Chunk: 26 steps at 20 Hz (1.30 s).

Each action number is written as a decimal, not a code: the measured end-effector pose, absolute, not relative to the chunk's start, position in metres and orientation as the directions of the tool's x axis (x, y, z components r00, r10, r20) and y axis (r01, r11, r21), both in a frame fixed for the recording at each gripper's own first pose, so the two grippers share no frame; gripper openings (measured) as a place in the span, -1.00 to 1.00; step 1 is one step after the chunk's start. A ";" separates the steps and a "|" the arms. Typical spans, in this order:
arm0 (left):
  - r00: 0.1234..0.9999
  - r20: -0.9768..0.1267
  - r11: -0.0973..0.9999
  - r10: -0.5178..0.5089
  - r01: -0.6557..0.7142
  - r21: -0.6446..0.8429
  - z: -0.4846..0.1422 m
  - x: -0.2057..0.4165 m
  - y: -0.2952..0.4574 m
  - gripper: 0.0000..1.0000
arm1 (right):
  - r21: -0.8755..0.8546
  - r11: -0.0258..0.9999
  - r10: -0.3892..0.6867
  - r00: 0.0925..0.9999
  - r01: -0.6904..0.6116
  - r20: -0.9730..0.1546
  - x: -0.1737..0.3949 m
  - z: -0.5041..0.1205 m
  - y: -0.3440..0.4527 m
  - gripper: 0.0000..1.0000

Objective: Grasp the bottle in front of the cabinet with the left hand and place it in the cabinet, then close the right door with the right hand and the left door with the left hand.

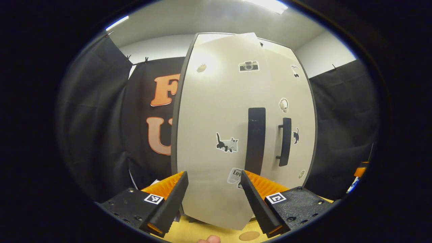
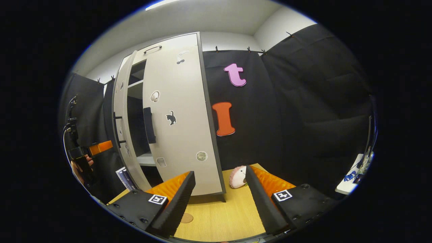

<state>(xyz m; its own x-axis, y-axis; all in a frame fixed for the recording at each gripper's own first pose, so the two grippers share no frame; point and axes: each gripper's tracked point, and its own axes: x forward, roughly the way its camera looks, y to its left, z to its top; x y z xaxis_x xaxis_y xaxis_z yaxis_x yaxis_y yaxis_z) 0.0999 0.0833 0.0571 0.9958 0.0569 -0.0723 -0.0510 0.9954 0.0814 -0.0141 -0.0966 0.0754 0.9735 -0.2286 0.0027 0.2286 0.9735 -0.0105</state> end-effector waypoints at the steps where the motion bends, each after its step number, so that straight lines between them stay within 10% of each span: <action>1: 0.996 -0.074 0.996 0.052 -0.047 0.072 0.056 0.105 0.080 0.86 | -0.011 0.972 -0.233 0.973 0.233 0.003 -0.014 0.076 -0.097 0.97; 26: 0.999 -0.034 0.999 -0.017 0.015 -0.042 0.048 0.121 0.046 0.91 | -0.044 0.957 -0.286 0.958 0.287 0.015 -0.036 0.086 -0.114 0.97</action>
<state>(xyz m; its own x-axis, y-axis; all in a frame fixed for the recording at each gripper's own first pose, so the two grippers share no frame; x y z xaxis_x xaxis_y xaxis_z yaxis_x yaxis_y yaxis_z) 0.1210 0.0463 0.0484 0.9993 -0.0169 -0.0341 0.0155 0.9990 -0.0418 -0.0356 -0.1145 0.0857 0.9580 -0.2864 0.0152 0.2868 0.9570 -0.0441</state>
